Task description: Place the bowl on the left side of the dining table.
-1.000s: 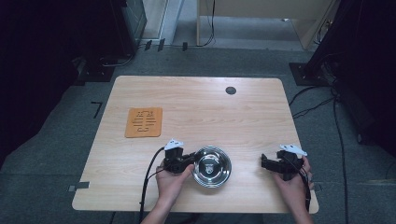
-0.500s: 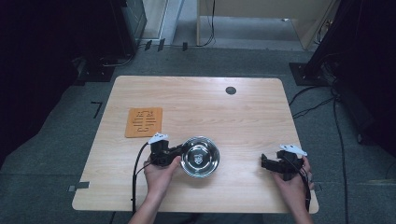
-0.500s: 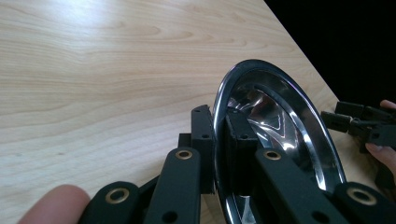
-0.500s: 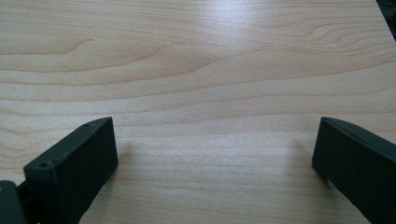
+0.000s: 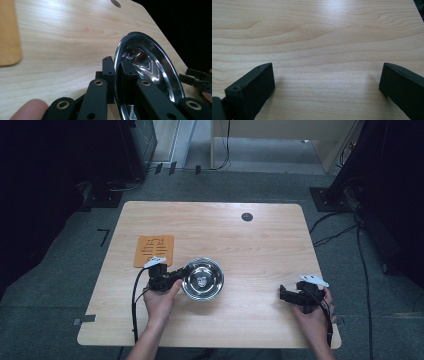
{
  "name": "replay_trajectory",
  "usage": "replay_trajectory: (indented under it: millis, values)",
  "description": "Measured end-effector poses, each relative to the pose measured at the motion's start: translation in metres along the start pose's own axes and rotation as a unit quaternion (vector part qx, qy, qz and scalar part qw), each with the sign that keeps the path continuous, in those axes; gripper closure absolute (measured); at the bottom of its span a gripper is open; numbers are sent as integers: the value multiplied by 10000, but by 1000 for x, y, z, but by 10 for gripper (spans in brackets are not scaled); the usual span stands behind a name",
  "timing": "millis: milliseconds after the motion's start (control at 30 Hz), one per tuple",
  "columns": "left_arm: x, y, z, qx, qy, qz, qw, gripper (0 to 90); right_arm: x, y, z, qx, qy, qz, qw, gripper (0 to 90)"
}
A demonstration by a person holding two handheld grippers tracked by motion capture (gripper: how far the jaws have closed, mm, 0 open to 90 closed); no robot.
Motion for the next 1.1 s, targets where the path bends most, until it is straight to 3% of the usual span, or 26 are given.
replay_trajectory:
  millis: [300,500,1100]
  values:
    - [-14,22,-10,-133,-219,-253,9994,847,0,0,0,0,0,-1,10000,0]
    - [-20,37,-16,-345,-320,-301,9984,847,0,0,0,0,-1,-1,10000,0]
    - [-38,77,-31,-714,-670,-687,9928,847,0,0,0,0,-1,0,10000,0]
Point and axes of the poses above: each handheld gripper's, and its own axes: z roughly forward along the jaws, x roughly out of its underside, y roughly to its left, the point moved 1 cm from there along z, roughly forward along the jaws, and after that the axes turned 2 degrees about y, right-handed, at the moved point
